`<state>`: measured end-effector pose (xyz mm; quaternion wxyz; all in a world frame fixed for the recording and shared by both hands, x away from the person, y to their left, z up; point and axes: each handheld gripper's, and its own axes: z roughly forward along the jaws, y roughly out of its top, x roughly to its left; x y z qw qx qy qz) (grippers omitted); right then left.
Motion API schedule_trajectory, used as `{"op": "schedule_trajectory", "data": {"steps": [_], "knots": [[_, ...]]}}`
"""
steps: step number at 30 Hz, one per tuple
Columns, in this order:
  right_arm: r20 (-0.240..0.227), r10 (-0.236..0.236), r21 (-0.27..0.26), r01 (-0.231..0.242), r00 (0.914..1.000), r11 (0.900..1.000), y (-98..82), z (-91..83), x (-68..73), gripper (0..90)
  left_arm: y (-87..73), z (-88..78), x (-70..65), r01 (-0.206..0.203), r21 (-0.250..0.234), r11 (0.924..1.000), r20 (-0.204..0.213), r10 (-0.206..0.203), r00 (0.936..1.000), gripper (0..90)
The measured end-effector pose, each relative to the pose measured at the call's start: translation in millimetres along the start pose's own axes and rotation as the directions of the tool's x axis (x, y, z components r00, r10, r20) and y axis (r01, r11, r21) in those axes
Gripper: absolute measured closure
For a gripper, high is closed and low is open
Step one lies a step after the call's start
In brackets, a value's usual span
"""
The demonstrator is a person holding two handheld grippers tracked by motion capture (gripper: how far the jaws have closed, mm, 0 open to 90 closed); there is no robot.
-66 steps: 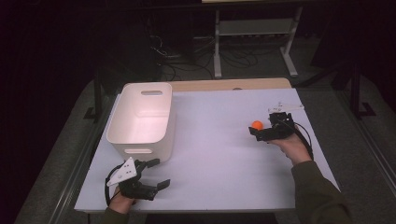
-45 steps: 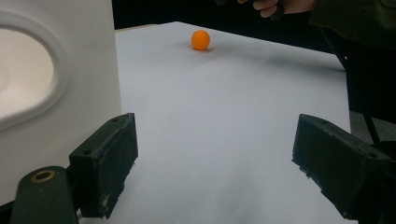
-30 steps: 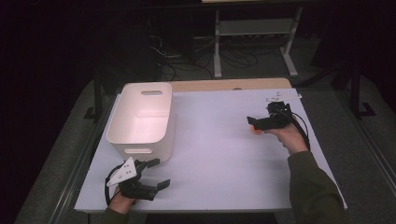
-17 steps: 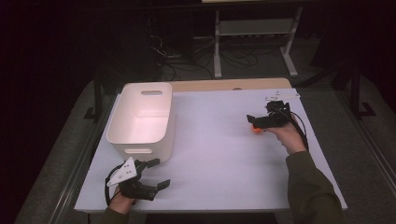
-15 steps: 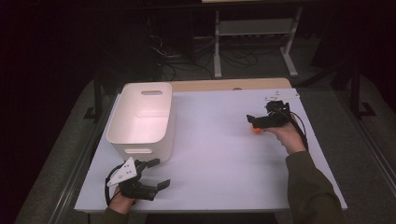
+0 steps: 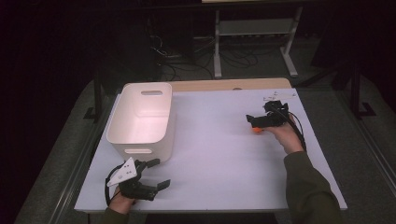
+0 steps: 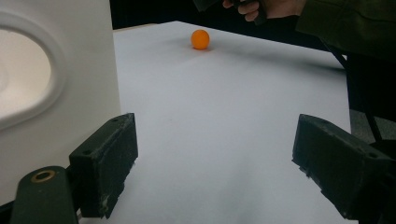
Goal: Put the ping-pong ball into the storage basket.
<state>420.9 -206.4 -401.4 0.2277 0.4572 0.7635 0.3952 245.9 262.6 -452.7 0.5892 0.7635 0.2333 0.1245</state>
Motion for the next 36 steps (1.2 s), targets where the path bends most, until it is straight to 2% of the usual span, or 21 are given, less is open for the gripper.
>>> {"op": "schedule_trajectory", "data": {"steps": [18, 24, 31, 36], "knots": [[-0.004, 0.019, 0.046, -0.019, 0.9998, 0.999, -9.4, 12.2, -4.6, 0.0, -0.1, -0.1, -0.4, -0.004, -0.002, 1.0000, -0.001, 0.004, 1.0000, 14.0], [-0.006, 0.036, 0.053, -0.035, 0.9993, 0.998, -14.7, 15.4, -7.3, 0.0, -0.1, -0.2, -0.5, -0.005, -0.002, 1.0000, 0.000, 0.005, 1.0000, 14.0], [-0.026, 0.034, 0.056, -0.033, 0.9991, 0.998, -19.0, 19.5, -6.7, 0.0, -0.1, -0.3, -0.5, -0.009, -0.002, 1.0000, 0.000, 0.009, 1.0000, 14.0], [-0.019, 0.037, 0.057, -0.035, 0.9991, 0.998, -21.3, 20.9, -6.4, 0.0, -0.2, -0.4, -0.4, -0.009, -0.002, 1.0000, 0.000, 0.009, 1.0000, 14.0]]}}
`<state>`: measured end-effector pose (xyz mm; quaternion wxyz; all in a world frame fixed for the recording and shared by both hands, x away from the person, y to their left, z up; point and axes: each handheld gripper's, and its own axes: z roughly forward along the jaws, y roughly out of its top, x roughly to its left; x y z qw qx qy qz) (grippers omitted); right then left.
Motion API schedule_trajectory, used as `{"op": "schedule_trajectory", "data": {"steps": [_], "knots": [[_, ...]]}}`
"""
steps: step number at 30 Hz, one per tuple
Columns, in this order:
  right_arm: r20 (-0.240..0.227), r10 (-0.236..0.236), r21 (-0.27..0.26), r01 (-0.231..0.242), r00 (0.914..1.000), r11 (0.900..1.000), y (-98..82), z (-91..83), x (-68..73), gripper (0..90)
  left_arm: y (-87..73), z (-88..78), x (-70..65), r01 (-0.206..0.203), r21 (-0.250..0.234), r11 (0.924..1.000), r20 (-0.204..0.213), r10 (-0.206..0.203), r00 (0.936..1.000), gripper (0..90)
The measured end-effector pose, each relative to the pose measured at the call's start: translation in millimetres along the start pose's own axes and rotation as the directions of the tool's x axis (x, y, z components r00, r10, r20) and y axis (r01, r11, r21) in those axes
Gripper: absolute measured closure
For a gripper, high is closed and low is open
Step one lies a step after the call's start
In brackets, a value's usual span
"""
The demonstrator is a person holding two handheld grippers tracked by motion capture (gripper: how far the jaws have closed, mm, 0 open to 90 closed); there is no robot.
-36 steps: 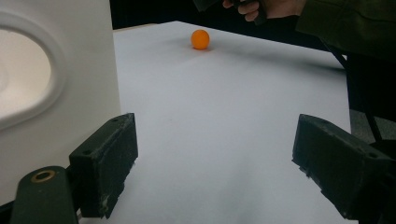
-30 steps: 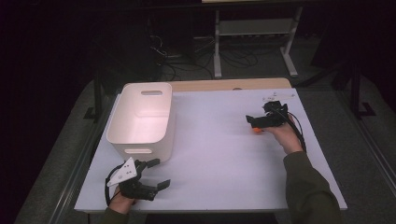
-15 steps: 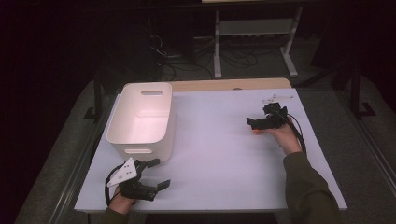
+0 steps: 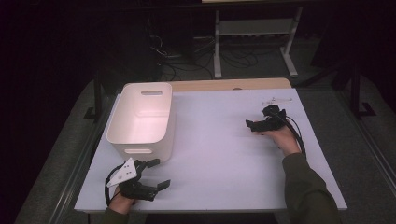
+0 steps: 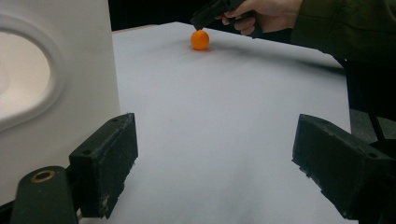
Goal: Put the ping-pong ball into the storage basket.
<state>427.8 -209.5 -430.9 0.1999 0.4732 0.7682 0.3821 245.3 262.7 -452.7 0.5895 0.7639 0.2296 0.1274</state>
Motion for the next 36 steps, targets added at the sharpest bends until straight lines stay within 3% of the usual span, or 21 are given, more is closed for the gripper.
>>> {"op": "schedule_trajectory", "data": {"steps": [36], "knots": [[-0.010, 0.001, 0.103, 0.000, 0.9999, 0.995, -19.6, 15.4, -2.9, 0.0, -0.1, -0.2, -0.7, -0.005, -0.003, 1.0000, 0.000, 0.005, 1.0000, 14.0]]}}
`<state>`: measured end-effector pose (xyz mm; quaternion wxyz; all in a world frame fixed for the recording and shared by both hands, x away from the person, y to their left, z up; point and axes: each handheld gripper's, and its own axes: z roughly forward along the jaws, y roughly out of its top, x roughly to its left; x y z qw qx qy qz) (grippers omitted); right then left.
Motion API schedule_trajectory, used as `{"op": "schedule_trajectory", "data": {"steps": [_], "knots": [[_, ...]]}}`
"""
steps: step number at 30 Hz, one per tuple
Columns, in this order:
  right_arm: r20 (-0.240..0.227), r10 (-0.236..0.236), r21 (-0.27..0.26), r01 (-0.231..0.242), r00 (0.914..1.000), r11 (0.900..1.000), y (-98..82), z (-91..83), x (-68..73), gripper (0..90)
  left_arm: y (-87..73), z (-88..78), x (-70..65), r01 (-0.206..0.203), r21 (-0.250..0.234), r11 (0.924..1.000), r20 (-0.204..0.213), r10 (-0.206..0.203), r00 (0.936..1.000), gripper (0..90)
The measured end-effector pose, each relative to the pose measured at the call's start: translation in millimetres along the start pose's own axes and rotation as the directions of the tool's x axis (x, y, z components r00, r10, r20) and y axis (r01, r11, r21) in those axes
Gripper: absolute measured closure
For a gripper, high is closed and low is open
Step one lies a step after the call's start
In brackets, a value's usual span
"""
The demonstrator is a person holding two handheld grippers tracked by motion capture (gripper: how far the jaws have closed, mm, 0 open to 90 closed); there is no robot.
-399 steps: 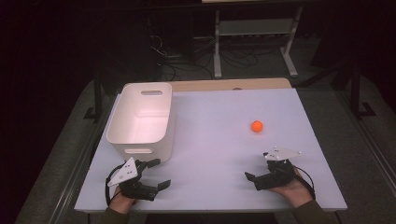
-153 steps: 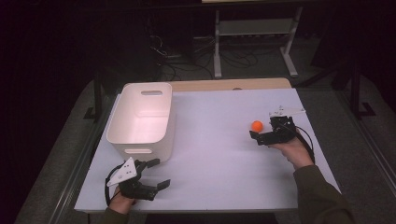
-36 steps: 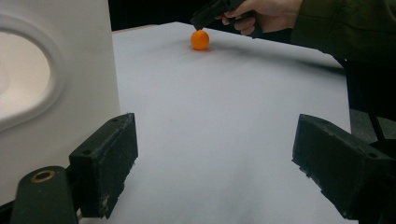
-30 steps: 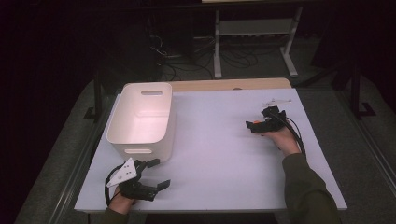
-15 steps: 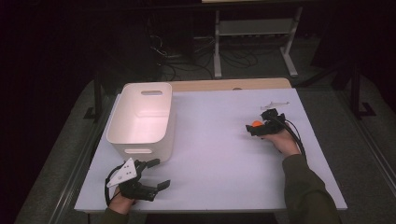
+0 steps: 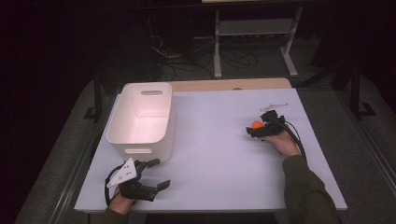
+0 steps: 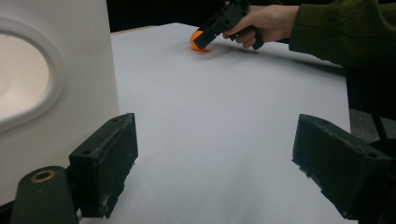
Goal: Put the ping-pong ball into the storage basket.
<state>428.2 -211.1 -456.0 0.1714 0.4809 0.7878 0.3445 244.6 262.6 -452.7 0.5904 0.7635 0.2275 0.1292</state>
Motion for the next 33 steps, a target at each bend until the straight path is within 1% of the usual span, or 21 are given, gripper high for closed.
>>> {"op": "schedule_trajectory", "data": {"steps": [7, 10, 13, 16, 17, 18, 19, 24, 25, 26, 27, 28, 33], "knots": [[0.001, -0.009, 0.013, 0.009, 1.0000, 1.000, -1.6, 1.6, 0.6, 0.0, 0.0, 0.0, 0.0, 0.000, 0.000, 1.0000, 0.000, 0.000, 1.0000, 14.0], [-0.003, -0.013, 0.015, 0.013, 0.9999, 1.000, -1.7, 2.0, 1.4, 1.7, 0.0, 0.0, 0.0, 0.001, 0.000, 1.0000, 0.000, -0.001, 1.0000, 14.0], [-0.005, -0.018, 0.014, 0.019, 0.9998, 1.000, -1.7, 2.0, 1.7, 6.1, 0.0, 0.0, 0.1, 0.001, 0.000, 1.0000, 0.000, -0.001, 1.0000, 14.0], [-0.007, -0.011, 0.010, 0.011, 0.9999, 1.000, -1.4, 1.5, 1.6, 7.7, 0.0, 0.0, 0.1, 0.002, 0.001, 1.0000, 0.000, -0.002, 1.0000, 14.0], [-0.011, -0.015, 0.008, 0.015, 0.9998, 1.000, -1.4, 0.5, 1.3, 10.4, 0.0, 0.0, 0.1, 0.002, 0.001, 1.0000, 0.000, -0.002, 1.0000, 14.0], [-0.011, -0.015, 0.008, 0.015, 0.9998, 1.000, -1.4, 0.5, 1.3, 10.4, 0.0, 0.1, 0.1, 0.002, 0.001, 1.0000, 0.000, -0.002, 1.0000, 14.0], [-0.007, -0.020, 0.006, 0.020, 0.9998, 1.000, -1.4, 0.2, 0.6, 13.1, 0.1, 0.1, 0.2, 0.002, 0.002, 1.0000, 0.001, -0.002, 1.0000, 14.0], [-0.013, -0.020, 0.008, 0.020, 0.9997, 1.000, -1.6, 0.1, 0.6, 15.4, 0.1, 0.1, 0.1, 0.002, 0.001, 1.0000, 0.001, -0.002, 1.0000, 14.0], [-0.015, -0.020, 0.007, 0.021, 0.9997, 1.000, -1.5, -0.2, 0.6, 17.7, 0.1, 0.1, 0.1, 0.002, 0.002, 1.0000, 0.001, -0.002, 1.0000, 14.0], [-0.015, -0.020, 0.007, 0.021, 0.9997, 1.000, -1.5, -0.2, 0.6, 17.7, 0.1, 0.1, 0.1, 0.002, 0.002, 1.0000, 0.000, -0.002, 1.0000, 14.0], [-0.019, -0.020, 0.006, 0.021, 0.9996, 1.000, -1.5, -0.4, 0.7, 20.1, 0.1, 0.1, 0.2, 0.002, 0.002, 1.0000, 0.000, -0.002, 1.0000, 14.0], [-0.019, -0.020, 0.006, 0.021, 0.9996, 1.000, -1.5, -0.4, 0.7, 20.1, 0.1, 0.1, 0.2, 0.002, 0.002, 1.0000, 0.000, -0.002, 1.0000, 14.0], [-0.027, -0.022, 0.006, 0.022, 0.9994, 1.000, -1.5, -1.1, 0.5, 26.8, 0.1, 0.1, 0.1, 0.002, 0.002, 1.0000, 0.001, -0.002, 1.0000, 14.0]]}}
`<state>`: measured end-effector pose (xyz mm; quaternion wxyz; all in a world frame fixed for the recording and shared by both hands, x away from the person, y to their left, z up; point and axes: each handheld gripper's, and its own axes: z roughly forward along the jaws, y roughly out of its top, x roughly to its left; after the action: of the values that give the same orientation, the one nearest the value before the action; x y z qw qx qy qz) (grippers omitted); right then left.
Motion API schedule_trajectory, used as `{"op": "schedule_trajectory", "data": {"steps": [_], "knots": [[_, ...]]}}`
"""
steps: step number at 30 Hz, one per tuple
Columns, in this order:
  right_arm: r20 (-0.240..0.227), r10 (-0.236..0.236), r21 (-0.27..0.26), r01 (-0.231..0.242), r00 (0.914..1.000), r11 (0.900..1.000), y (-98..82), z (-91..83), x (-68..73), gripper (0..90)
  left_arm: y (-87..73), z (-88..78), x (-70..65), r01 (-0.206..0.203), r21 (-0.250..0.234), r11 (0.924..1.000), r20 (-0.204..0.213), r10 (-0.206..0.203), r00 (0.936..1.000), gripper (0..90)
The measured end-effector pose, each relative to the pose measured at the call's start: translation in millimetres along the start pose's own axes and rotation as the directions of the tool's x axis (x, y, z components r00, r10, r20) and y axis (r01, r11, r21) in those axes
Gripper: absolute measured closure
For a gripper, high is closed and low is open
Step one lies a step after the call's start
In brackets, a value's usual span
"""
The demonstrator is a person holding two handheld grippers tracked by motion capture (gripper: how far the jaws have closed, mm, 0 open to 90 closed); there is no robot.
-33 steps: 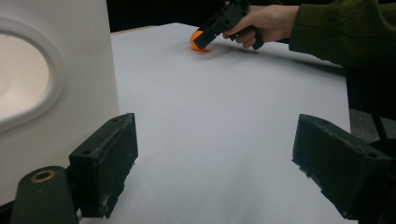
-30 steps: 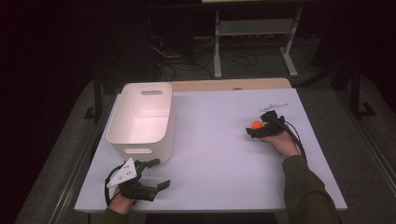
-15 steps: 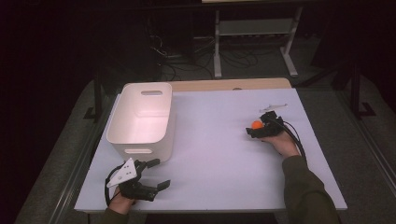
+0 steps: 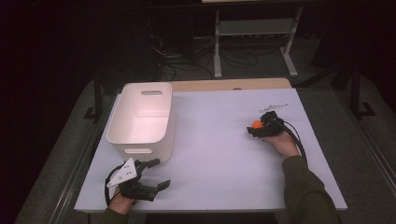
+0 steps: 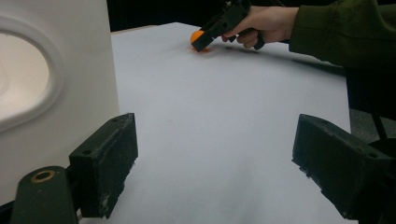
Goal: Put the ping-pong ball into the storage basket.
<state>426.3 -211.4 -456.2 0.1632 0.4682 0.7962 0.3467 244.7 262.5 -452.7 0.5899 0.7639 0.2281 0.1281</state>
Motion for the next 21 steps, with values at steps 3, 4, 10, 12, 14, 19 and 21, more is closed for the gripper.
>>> {"op": "schedule_trajectory", "data": {"steps": [3, 4, 10, 12, 14, 19, 21], "knots": [[-0.002, -0.003, -0.002, 0.003, 1.0000, 1.000, 0.0, -0.4, -0.3, 28.8, 0.0, 0.0, 0.0, 0.000, 0.000, 1.0000, 0.000, 0.000, 1.0000, 14.0], [-0.001, -0.002, -0.001, 0.002, 1.0000, 1.000, -0.1, -0.4, -0.3, 29.9, 0.0, 0.0, 0.0, -0.001, 0.000, 1.0000, 0.000, 0.001, 1.0000, 14.0], [-0.006, 0.001, -0.004, -0.001, 1.0000, 1.000, -0.1, -1.0, -0.8, 35.3, 0.0, 0.1, -0.1, -0.001, 0.000, 1.0000, 0.000, 0.001, 1.0000, 14.0], [-0.010, 0.000, -0.002, 0.000, 0.9999, 1.000, -0.2, -1.0, -1.0, 37.6, 0.0, 0.1, -0.1, -0.001, 0.000, 1.0000, -0.001, 0.001, 1.0000, 14.0], [-0.011, 0.001, -0.001, -0.001, 0.9999, 1.000, -0.2, -1.0, -0.9, 38.0, 0.0, 0.0, -0.1, -0.001, 0.000, 1.0000, -0.001, 0.001, 1.0000, 14.0], [-0.018, -0.001, -0.001, 0.001, 0.9998, 1.000, 0.0, -1.5, -0.9, 42.3, -0.1, 0.1, -0.3, -0.001, -0.001, 1.0000, -0.002, 0.001, 1.0000, 14.0], [-0.019, -0.001, -0.001, 0.001, 0.9998, 1.000, 0.0, -1.6, -0.9, 43.1, 0.0, 0.1, -0.3, -0.002, -0.001, 1.0000, -0.002, 0.002, 1.0000, 14.0]]}}
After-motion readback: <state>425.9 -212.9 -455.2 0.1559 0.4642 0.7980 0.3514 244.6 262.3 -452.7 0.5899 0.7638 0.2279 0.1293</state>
